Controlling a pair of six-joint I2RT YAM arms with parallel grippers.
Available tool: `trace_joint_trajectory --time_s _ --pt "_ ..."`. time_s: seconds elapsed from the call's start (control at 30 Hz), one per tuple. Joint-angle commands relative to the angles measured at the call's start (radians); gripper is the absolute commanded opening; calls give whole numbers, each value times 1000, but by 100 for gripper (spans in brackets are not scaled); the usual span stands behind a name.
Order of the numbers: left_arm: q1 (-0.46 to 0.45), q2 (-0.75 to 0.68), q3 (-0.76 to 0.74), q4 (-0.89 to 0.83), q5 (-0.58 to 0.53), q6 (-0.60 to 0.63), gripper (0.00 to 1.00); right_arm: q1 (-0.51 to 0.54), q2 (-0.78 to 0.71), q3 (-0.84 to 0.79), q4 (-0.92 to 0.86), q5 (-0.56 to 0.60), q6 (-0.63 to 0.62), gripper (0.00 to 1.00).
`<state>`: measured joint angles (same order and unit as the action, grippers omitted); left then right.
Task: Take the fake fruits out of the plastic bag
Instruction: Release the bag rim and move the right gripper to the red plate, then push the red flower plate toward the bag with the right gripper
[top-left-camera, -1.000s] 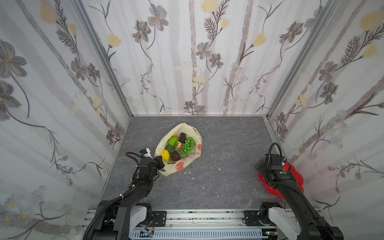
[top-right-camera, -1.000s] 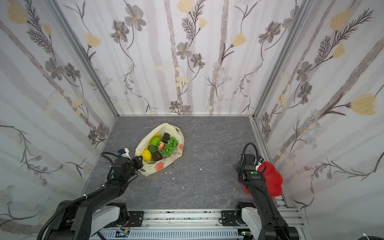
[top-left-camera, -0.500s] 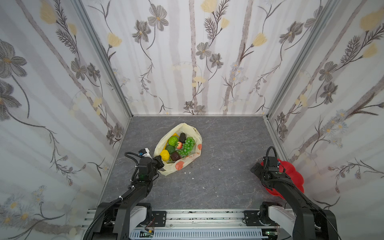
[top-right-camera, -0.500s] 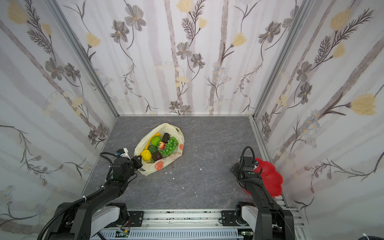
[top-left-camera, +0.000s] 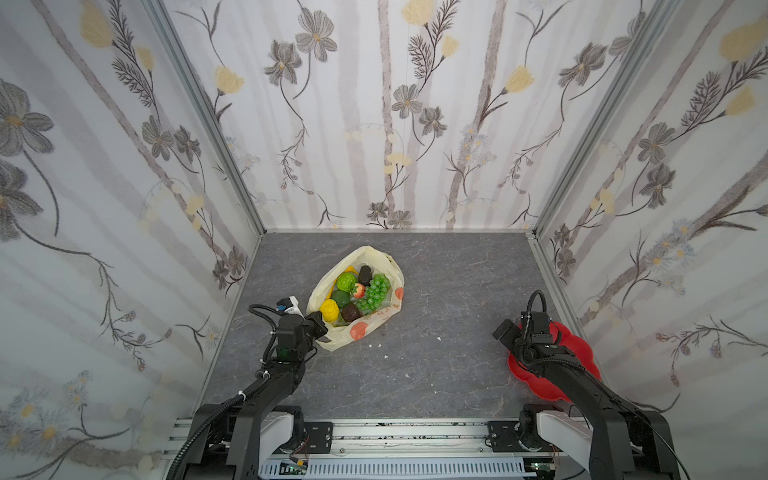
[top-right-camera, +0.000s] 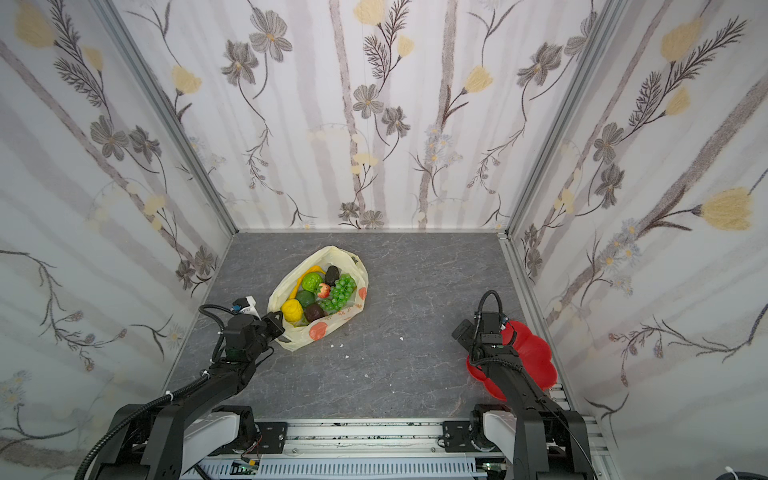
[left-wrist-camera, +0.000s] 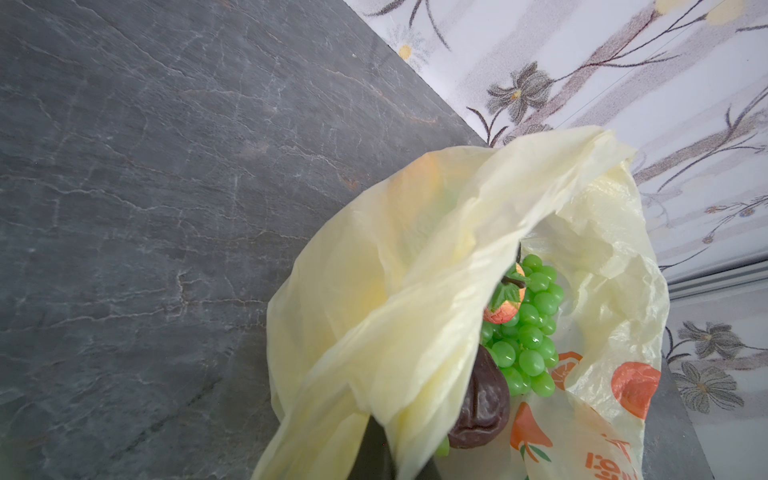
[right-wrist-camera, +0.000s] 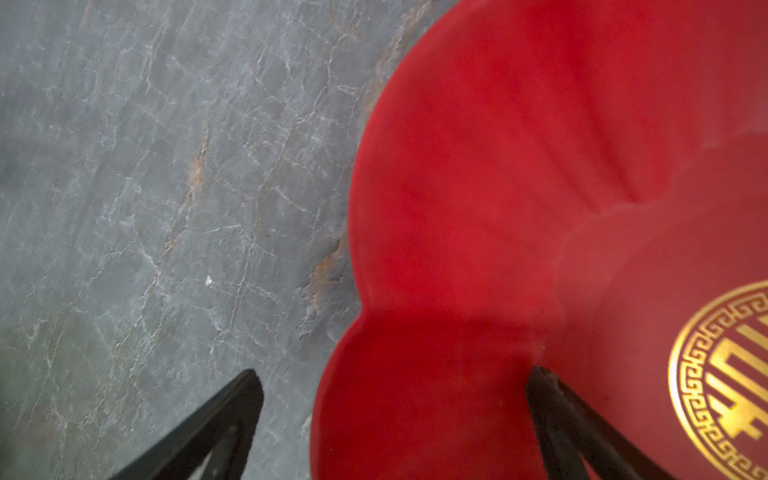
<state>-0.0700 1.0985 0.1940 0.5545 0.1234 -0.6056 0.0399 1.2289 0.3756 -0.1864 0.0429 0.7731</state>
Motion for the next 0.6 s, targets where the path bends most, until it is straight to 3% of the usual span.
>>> trace_joint_trajectory --time_s 0.0,0.33,0.57 --pt "1 3 6 10 -13 4 0 59 17 6 -27 -101 64 100" --pt "4 -6 2 8 -21 7 0 319 140 77 47 -121 163 100" --pt "4 -8 2 7 -24 9 0 477 237 195 38 -116 166 100"
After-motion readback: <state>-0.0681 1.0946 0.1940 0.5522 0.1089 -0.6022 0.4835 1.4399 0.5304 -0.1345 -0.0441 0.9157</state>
